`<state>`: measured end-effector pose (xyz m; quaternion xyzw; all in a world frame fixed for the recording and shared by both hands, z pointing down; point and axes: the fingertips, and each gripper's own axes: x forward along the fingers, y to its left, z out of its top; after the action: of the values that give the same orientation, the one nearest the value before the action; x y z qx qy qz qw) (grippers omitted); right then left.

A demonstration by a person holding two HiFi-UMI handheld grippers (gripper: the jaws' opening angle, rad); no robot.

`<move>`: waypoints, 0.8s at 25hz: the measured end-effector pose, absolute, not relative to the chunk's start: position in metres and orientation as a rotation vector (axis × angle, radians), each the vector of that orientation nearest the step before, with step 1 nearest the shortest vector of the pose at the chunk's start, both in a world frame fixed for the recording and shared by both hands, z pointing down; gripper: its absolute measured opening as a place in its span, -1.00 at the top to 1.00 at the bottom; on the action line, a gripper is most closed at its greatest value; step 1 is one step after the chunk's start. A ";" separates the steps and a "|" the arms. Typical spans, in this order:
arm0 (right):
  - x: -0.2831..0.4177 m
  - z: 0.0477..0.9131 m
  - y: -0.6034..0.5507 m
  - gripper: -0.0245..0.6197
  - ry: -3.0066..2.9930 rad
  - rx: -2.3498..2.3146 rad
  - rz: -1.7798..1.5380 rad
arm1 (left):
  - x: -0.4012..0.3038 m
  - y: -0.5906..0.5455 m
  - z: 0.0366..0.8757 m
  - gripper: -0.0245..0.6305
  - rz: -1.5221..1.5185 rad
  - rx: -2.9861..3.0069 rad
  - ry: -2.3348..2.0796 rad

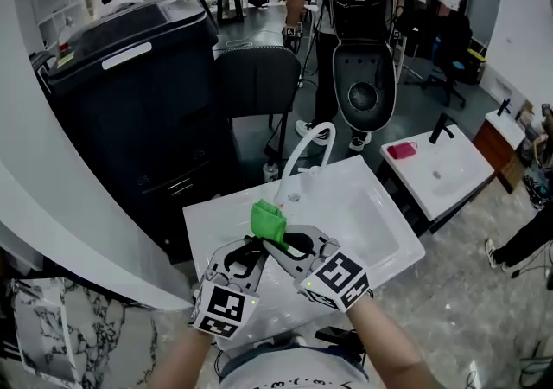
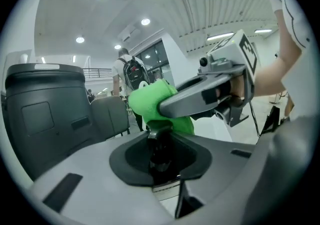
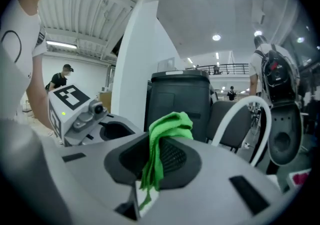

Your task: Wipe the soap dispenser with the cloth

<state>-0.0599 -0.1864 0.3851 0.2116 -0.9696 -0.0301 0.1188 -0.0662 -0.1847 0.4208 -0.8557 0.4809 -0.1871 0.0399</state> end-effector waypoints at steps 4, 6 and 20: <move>-0.040 0.413 -0.208 0.77 -2.757 0.796 0.027 | -0.080 -0.183 0.427 0.64 -0.480 -2.664 1.574; -0.029 0.416 -0.214 0.77 -2.787 0.878 0.125 | -0.089 -0.186 0.431 0.64 -0.441 -2.660 1.634; 0.028 0.447 -0.216 0.77 -2.710 1.181 0.435 | -0.195 -0.271 0.479 0.64 -0.214 -2.538 2.217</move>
<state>0.0284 -0.2165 0.4471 0.3940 -0.9043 0.1450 0.0767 -0.1949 -0.2711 0.4793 -0.7464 0.6521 -0.0629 -0.1175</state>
